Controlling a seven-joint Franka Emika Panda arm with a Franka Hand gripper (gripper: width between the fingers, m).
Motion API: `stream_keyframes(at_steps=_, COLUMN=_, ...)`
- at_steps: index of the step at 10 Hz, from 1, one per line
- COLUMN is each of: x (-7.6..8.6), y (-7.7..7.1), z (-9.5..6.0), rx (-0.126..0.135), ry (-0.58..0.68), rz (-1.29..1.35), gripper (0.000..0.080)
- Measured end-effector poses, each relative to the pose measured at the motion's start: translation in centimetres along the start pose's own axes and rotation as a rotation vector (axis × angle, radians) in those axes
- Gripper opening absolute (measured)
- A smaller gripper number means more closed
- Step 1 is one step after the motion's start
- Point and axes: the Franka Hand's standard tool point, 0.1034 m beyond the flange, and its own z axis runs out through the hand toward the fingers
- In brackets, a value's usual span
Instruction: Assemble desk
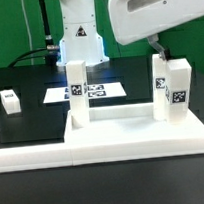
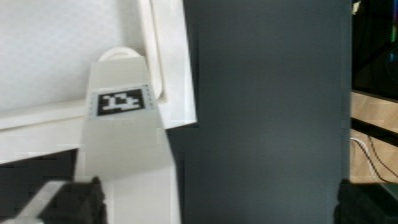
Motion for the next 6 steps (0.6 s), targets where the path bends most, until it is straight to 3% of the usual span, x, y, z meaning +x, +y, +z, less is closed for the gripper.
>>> stream_keyframes(at_steps=2, x=-0.3, y=0.5, z=0.0, rx=-0.006, ry=-0.022, rz=-0.003, gripper=0.0649)
stream_keyframes(at_steps=3, x=-1.0, y=1.7, z=-0.3, rx=-0.027, ry=-0.085, rz=0.007, gripper=0.0649)
stream_keyframes(at_steps=5, x=-1.4, y=2.6, z=-0.5, rx=-0.107, ry=-0.127, rz=-0.049, gripper=0.0649)
stream_keyframes(at_steps=6, x=-1.1, y=3.2, z=-0.2, rx=-0.121, ry=-0.108, rz=-0.11, gripper=0.0649)
